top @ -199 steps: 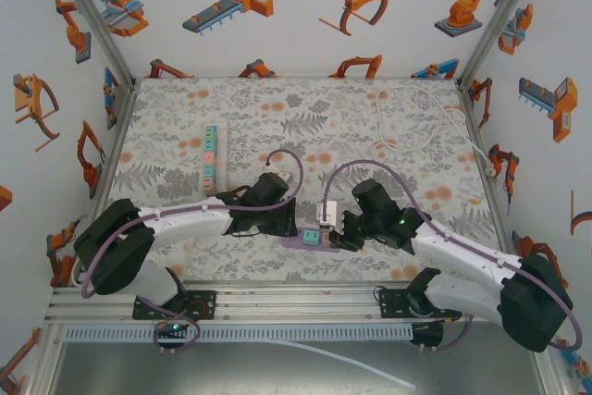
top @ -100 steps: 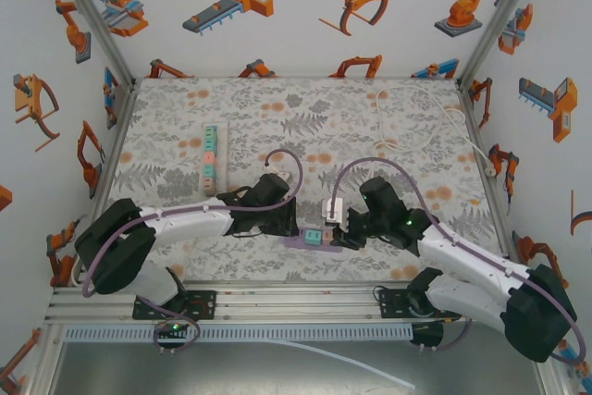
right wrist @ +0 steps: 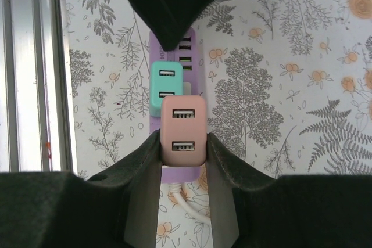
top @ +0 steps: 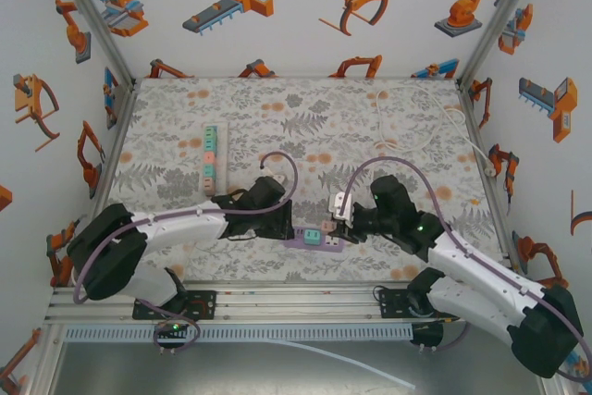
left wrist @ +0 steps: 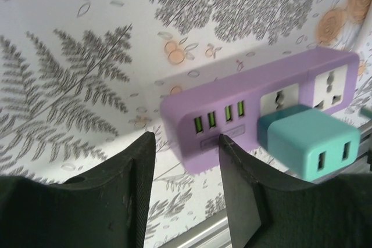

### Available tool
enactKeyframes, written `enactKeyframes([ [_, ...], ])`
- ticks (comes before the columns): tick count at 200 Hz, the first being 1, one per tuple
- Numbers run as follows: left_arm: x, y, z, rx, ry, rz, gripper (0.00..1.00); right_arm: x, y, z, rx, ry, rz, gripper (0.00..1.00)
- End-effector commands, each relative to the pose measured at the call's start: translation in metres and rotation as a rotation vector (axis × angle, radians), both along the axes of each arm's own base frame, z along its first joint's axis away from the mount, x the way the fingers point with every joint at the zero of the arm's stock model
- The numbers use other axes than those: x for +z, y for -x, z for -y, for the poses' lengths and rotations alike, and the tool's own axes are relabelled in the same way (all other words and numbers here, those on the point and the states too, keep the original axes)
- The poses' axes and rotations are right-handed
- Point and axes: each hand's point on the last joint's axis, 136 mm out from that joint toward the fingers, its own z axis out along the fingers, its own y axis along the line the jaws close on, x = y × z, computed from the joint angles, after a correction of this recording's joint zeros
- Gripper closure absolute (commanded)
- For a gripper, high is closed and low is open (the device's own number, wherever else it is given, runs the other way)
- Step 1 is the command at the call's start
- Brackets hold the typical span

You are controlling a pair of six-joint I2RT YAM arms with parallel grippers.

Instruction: Pull the plug off the socket

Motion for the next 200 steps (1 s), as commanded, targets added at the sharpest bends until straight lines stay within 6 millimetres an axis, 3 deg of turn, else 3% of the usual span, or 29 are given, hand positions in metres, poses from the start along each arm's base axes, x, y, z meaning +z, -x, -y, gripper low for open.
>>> enactKeyframes([
  [1, -0.046, 0.032, -0.075, 0.011, -0.296, -0.138, 0.52, 0.029, -0.015, -0.003, -0.093, -0.085, 0.007, 1.00],
  [33, -0.013, 0.020, -0.065, 0.025, -0.159, -0.107, 0.47, 0.051, -0.042, 0.003, -0.281, -0.181, -0.110, 1.00],
  [91, 0.081, 0.012, -0.030, -0.141, 0.120, 0.111, 0.41, 0.075, -0.110, 0.037, -0.769, -0.405, -0.452, 1.00],
  [119, 0.129, 0.025, -0.015, -0.295, 0.268, 0.239, 0.36, 0.069, -0.125, 0.064, -0.984, -0.477, -0.562, 1.00],
  [155, 0.171, 0.039, -0.009, -0.412, 0.381, 0.363, 0.34, 0.059, -0.130, 0.111, -1.199, -0.559, -0.649, 1.00],
  [177, 0.187, 0.044, -0.007, -0.449, 0.424, 0.405, 0.33, 0.039, -0.127, 0.147, -1.347, -0.611, -0.746, 1.00],
  [200, 0.192, 0.045, -0.005, -0.461, 0.435, 0.417, 0.33, 0.001, -0.116, 0.182, -1.510, -0.651, -0.883, 1.00],
])
